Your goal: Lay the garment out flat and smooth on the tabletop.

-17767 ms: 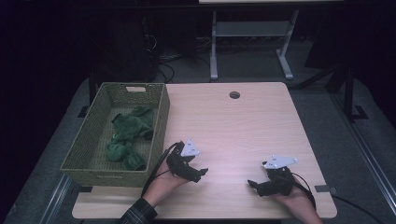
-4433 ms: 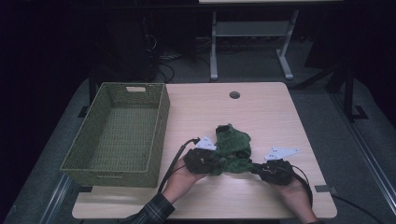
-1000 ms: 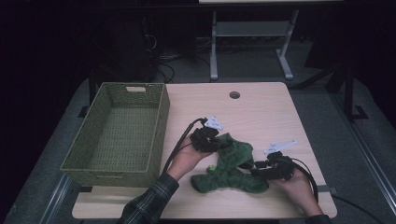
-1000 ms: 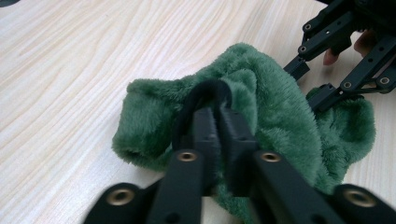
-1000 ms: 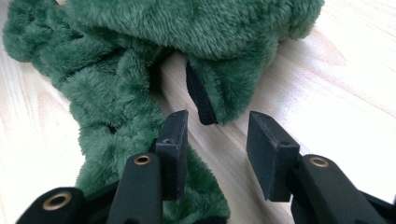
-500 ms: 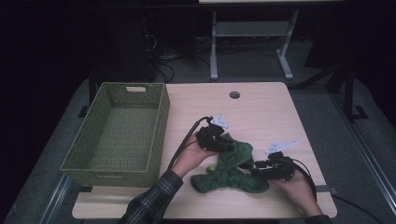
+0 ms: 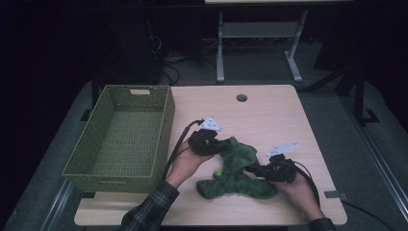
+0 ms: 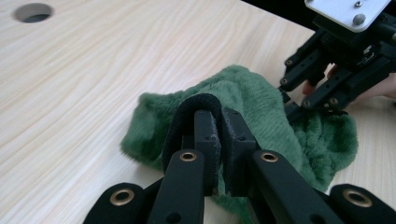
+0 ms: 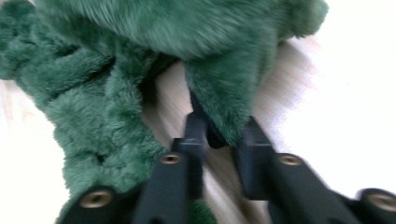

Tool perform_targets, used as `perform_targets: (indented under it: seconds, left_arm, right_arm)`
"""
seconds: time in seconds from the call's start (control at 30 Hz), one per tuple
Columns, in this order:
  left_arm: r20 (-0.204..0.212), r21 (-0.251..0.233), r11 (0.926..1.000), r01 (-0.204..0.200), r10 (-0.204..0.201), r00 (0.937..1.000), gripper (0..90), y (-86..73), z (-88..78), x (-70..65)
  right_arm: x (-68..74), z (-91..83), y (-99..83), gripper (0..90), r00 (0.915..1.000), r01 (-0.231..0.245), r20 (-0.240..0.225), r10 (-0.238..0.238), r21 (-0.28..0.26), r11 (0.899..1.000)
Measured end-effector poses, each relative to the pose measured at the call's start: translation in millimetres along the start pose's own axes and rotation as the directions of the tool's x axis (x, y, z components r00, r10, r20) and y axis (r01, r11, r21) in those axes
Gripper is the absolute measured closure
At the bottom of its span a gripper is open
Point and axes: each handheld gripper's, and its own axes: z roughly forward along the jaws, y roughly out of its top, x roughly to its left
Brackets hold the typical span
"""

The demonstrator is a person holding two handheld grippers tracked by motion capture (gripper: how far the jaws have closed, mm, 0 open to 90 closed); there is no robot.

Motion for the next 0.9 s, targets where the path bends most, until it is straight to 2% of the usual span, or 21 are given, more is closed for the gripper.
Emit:
perform_targets:
  seconds: [0.03,0.13,0.37,0.57,0.63,0.73,0.87,0.9]
  left_arm:
    - [-0.004,0.002,1.0000,0.006,-0.005,1.0000,85.8,-2.4,-1.4,0.9]
    - [-0.028,0.011,0.9998,0.018,-0.018,0.9994,85.8,-11.6,-7.7,3.8]
    - [-0.067,0.028,0.9978,0.061,-0.059,0.9960,86.0,-23.8,-15.9,5.5]
    - [-0.082,0.072,0.9937,0.086,-0.080,0.9934,86.0,-36.5,-9.9,4.7]
    - [-0.089,0.104,0.9904,0.091,-0.082,0.9927,86.0,-41.7,-5.0,6.9]
    - [-0.101,0.151,0.9832,0.103,-0.088,0.9910,85.9,-49.6,5.6,9.4]
    - [-0.111,0.203,0.9717,0.120,-0.099,0.9889,85.9,-57.8,17.0,12.5]
    - [-0.108,0.221,0.9689,0.113,-0.090,0.9900,85.8,-58.9,18.1,13.3]
  right_arm:
    - [0.8,-0.7,1.1,80.8,1.0000,-0.003,0.000,0.003,-0.004,1.000]
    - [1.5,-6.1,5.6,81.6,0.9994,0.028,0.021,-0.028,-0.016,0.999]
    - [-6.2,-38.3,29.2,82.3,0.9952,0.082,0.057,-0.079,-0.058,0.995]
    - [2.1,-59.3,55.3,82.2,0.9813,0.177,0.095,-0.167,-0.105,0.979]
    - [4.1,-56.6,59.2,82.1,0.9797,0.190,0.085,-0.182,-0.097,0.977]
    - [2.2,-41.7,57.1,82.0,0.9817,0.180,0.070,-0.177,-0.038,0.983]
    - [-9.0,-20.8,44.9,81.8,0.9899,0.138,0.026,-0.139,0.025,0.990]
    - [-11.0,-16.3,41.7,81.8,0.9924,0.122,0.014,-0.122,0.036,0.992]
